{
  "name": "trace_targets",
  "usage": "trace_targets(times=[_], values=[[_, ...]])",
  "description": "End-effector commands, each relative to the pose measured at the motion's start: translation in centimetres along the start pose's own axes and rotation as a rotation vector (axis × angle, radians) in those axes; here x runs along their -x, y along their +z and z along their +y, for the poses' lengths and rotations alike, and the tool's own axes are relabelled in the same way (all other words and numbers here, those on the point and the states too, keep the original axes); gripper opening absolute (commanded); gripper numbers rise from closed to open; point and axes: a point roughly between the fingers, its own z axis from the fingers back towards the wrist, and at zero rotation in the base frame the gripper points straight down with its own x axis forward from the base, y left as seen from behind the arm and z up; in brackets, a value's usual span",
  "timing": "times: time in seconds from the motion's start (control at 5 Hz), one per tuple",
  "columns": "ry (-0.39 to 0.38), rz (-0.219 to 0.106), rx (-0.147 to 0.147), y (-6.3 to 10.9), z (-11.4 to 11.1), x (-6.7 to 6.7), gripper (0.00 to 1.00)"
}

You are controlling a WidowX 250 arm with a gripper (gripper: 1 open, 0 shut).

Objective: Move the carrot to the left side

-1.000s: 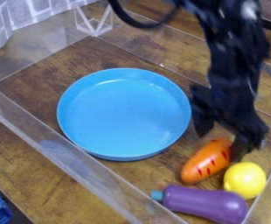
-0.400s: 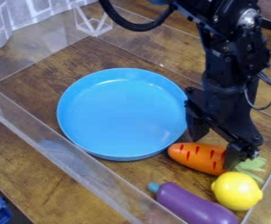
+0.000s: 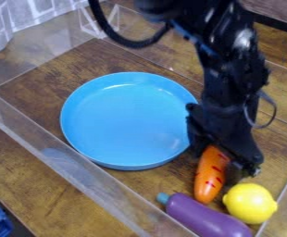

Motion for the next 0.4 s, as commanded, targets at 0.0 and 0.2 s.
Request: trace_targets(times=[0.0,0.2], values=[[0.021,-0.038,-0.014,0.24,0.35,-0.12,0.0],[0.042,-0.039,-0.018,-0.15,0.63,0.5,0.0]])
